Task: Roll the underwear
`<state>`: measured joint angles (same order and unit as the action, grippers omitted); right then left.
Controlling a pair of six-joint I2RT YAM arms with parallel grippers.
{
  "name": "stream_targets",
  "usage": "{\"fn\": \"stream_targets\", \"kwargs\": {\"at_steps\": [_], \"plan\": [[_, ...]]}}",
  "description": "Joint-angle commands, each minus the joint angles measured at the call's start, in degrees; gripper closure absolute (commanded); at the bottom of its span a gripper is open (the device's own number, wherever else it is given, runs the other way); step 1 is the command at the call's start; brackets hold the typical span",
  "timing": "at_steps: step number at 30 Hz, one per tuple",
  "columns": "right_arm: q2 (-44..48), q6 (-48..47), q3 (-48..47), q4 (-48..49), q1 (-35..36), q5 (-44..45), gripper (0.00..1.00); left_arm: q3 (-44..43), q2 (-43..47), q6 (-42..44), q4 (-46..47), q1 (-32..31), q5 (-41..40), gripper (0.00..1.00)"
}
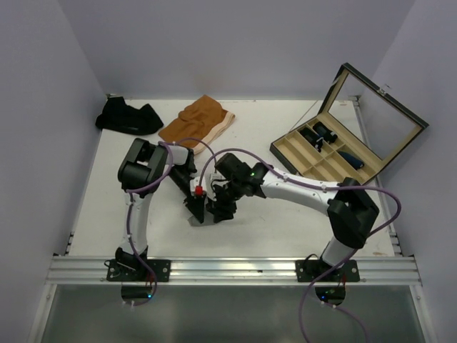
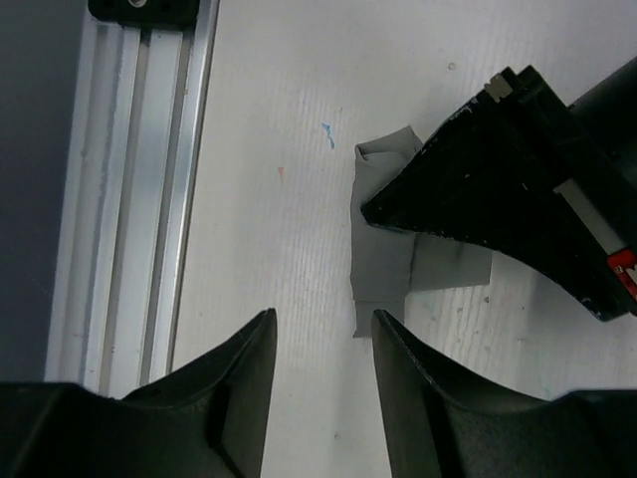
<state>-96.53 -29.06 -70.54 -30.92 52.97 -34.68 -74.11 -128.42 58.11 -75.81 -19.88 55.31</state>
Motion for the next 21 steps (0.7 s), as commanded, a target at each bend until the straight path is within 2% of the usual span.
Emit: {"fn": "stream_targets", "kwargs": {"at_steps": [1,7,13,16,21], "plan": [[-2.6,-4.0,2.1,8.9,1.5,6.0,0.53,-1.1,-3.3,4.7,9.4,0.7,-10.0,0.95],[-6.7,-5.1,4.6,17.1,3.0,8.0,0.45,-1.4,-4.6,3.6,9.8,0.7,-9.6,0.9],[-9.1,-5.4,4.1,18.6,3.5,8.0,0.44,-1.2,-4.6,1.9,11.5,0.7,-9.3,0.86],[-9.9,-4.7,4.0,19.4,3.5,7.0,0.46,-1.3,-4.9,1.4,11.8,0.7,-9.0,0.85],[-11.2,-5.0,5.3,20.0,3.6,6.4,0.54,-1.2,-4.8,0.8,12.2,0.7,-8.8,0.84]]}}
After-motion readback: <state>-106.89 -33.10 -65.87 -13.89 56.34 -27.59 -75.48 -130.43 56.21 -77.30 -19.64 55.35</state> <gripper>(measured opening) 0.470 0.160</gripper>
